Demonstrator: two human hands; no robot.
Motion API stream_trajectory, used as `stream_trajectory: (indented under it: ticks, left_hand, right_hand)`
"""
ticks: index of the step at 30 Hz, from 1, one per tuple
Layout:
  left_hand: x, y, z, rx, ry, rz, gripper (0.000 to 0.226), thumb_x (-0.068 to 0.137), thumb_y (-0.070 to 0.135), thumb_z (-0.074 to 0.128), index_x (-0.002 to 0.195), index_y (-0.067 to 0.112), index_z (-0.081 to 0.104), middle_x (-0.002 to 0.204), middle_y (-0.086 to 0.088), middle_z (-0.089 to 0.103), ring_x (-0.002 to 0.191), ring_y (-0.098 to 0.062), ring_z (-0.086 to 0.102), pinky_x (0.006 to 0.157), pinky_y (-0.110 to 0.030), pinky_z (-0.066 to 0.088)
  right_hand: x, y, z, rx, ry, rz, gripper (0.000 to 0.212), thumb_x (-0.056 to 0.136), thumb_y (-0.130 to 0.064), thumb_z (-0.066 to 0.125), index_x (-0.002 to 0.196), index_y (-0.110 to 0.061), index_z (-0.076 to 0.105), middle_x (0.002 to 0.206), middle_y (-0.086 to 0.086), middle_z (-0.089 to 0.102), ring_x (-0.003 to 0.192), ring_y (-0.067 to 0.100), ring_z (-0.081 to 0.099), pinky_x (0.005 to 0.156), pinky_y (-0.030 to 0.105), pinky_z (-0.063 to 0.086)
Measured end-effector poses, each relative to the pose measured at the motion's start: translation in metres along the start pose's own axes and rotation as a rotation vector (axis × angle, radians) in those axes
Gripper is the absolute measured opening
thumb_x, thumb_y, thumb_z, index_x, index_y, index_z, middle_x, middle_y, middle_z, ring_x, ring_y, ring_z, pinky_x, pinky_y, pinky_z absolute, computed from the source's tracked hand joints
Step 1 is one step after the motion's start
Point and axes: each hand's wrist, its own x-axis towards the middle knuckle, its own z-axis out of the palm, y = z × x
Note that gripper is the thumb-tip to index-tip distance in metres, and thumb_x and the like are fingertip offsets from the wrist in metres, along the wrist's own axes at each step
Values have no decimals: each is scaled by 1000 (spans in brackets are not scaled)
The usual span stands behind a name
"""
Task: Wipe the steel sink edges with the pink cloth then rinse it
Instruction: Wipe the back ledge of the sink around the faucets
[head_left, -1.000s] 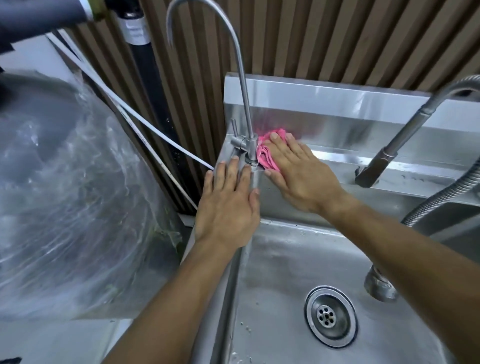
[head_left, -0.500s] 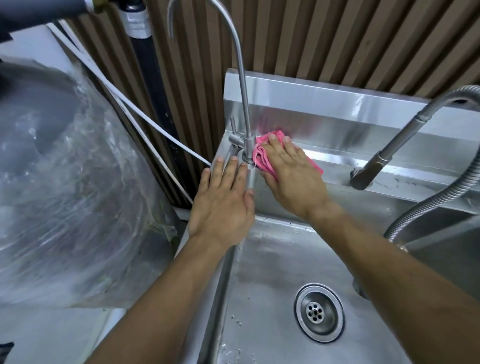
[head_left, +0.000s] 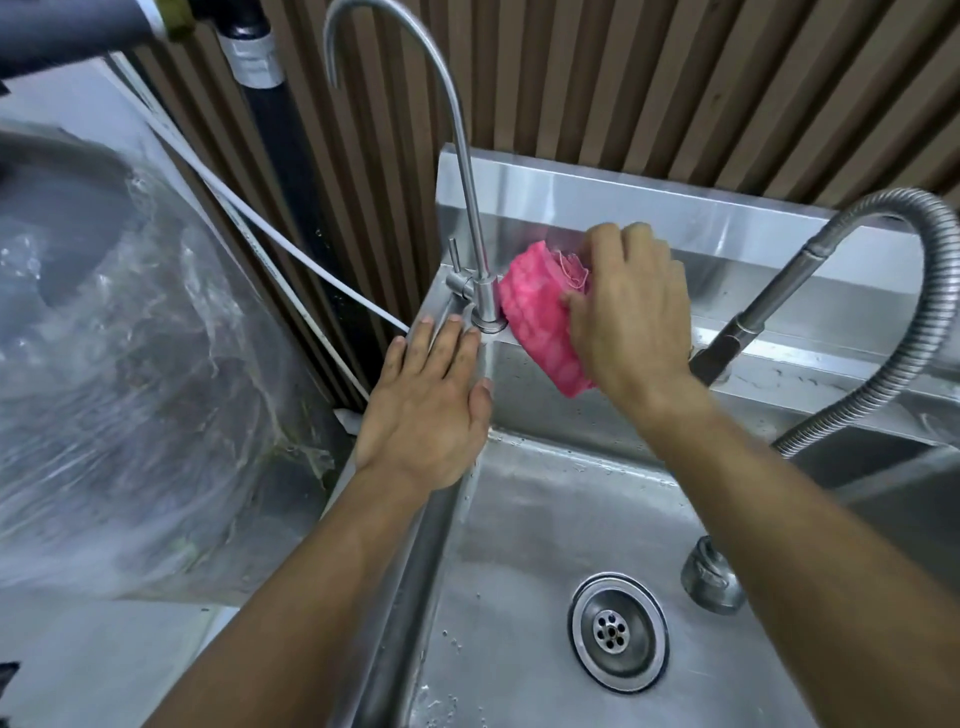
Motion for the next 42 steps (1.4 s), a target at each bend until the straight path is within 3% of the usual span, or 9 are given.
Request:
stream_trajectory:
  ticks: [2, 7, 16, 21, 26, 30, 34, 39, 42]
  left_hand:
    - [0, 0, 0, 1, 6, -4, 70, 100, 45, 3, 165, 20, 10, 173, 0, 4, 159, -24, -4, 129, -44, 0]
    - [1, 1, 0, 2, 1, -3, 69, 101, 44, 3, 165, 20, 8, 173, 0, 2, 159, -23, -6, 129, -44, -1]
    - [4, -2, 4, -23, 6, -65, 64, 106, 42, 6, 163, 15, -5, 172, -2, -13, 158, -24, -13, 129, -45, -6]
    - [5, -2, 5, -26, 10, -61, 63, 106, 38, 5, 164, 15, -1, 173, -1, -8, 159, -24, -10, 129, -45, -4]
    - [2, -1, 1, -47, 7, -71, 63, 107, 40, 9, 164, 15, -1, 173, -1, -8, 159, -23, -10, 129, -45, -3]
    - [2, 0, 1, -48, 10, -74, 63, 107, 41, 11, 164, 15, 0, 173, -1, -8, 159, -23, -10, 129, -45, -2]
    - [1, -1, 2, -42, 1, -69, 63, 108, 40, 11, 164, 15, 0, 172, -2, -10, 159, -23, -11, 129, -44, -3]
    - [0, -1, 1, -23, -5, -61, 64, 107, 41, 9, 164, 14, -1, 172, -3, -10, 159, -24, -11, 129, -44, -3]
    - [-1, 1, 1, -6, -12, -71, 64, 107, 42, 8, 164, 14, -2, 172, -3, -11, 159, -24, -12, 129, -45, -2]
  right_hand:
    - [-16, -9, 10, 68, 157, -183, 27, 98, -21, 58, 121, -8, 61, 119, 15, 60, 105, 37, 56, 92, 47, 45]
    - [-22, 15, 60, -94, -174, -443, 61, 110, -41, 30, 162, -10, 27, 170, 12, 24, 159, 31, 17, 129, 51, 14]
    - [-49, 20, 58, -72, -56, -17, 57, 107, -42, 41, 159, -18, 36, 171, 18, 15, 157, 43, 10, 128, 56, 6]
    - [-22, -27, 77, 48, -149, -196, 56, 108, -28, 30, 158, -4, 35, 166, 17, 30, 157, 36, 20, 130, 44, 6]
    - [-54, 13, 51, -48, -117, -342, 72, 107, -47, 42, 165, -14, 14, 172, 8, -1, 160, 33, 2, 130, 48, 5]
    - [-58, 33, 53, 99, -147, -398, 68, 101, -21, 62, 161, -12, 31, 170, 11, 24, 157, 30, 20, 127, 47, 25]
    - [-38, 37, 54, 222, -276, -372, 59, 104, -21, 55, 159, -13, 36, 167, 9, 31, 156, 24, 24, 129, 41, 20]
    - [-13, 23, 39, 533, -335, -179, 46, 103, -14, 54, 149, -22, 53, 149, -5, 56, 133, 4, 48, 107, 0, 24]
    - [-3, 16, 33, 674, -363, -52, 40, 103, -19, 55, 141, -31, 61, 130, -12, 65, 117, 3, 56, 106, 17, 41]
